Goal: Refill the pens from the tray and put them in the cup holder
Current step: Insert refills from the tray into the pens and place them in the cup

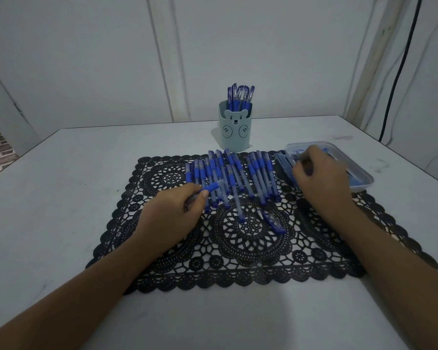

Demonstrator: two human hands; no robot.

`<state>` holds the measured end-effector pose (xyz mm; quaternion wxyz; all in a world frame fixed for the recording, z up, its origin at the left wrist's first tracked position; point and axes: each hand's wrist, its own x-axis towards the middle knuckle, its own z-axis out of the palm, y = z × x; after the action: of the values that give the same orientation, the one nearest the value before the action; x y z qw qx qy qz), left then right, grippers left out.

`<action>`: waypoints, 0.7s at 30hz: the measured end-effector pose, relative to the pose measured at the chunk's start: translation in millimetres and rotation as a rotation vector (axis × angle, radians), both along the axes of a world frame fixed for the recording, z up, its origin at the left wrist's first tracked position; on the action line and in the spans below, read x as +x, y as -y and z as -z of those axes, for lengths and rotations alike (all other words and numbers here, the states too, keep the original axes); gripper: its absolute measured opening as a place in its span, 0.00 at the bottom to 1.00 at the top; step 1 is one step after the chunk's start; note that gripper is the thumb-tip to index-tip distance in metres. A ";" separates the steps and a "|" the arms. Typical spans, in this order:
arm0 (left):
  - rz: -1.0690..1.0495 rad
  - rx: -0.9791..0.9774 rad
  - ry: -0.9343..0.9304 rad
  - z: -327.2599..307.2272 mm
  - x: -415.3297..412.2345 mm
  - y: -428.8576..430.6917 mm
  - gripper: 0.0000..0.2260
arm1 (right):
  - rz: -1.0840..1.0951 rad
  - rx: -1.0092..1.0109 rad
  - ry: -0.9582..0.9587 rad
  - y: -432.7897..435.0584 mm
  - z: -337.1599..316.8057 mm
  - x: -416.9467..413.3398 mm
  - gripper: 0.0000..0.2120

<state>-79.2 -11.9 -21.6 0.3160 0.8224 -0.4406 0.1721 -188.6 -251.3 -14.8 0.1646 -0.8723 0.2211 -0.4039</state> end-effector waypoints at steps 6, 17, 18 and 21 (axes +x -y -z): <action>0.004 0.006 0.000 1.0 1.8 1.2 0.20 | 0.138 -0.138 -0.317 4.9 3.9 -3.0 0.10; 0.010 0.008 -0.003 1.0 1.2 1.5 0.20 | 0.343 0.041 -0.420 40.6 -5.0 -11.7 0.12; 0.010 0.010 -0.004 1.1 1.2 1.7 0.20 | 0.353 0.075 -0.467 43.5 -3.7 -11.5 0.12; 0.012 0.013 -0.006 1.4 1.6 1.9 0.18 | 0.356 0.160 -0.552 47.3 -3.6 -7.8 0.12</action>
<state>-77.6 -13.8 -23.0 0.3131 0.8223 -0.4458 0.1648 -196.4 -298.6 -11.2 0.0935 -0.8807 0.4374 -0.1560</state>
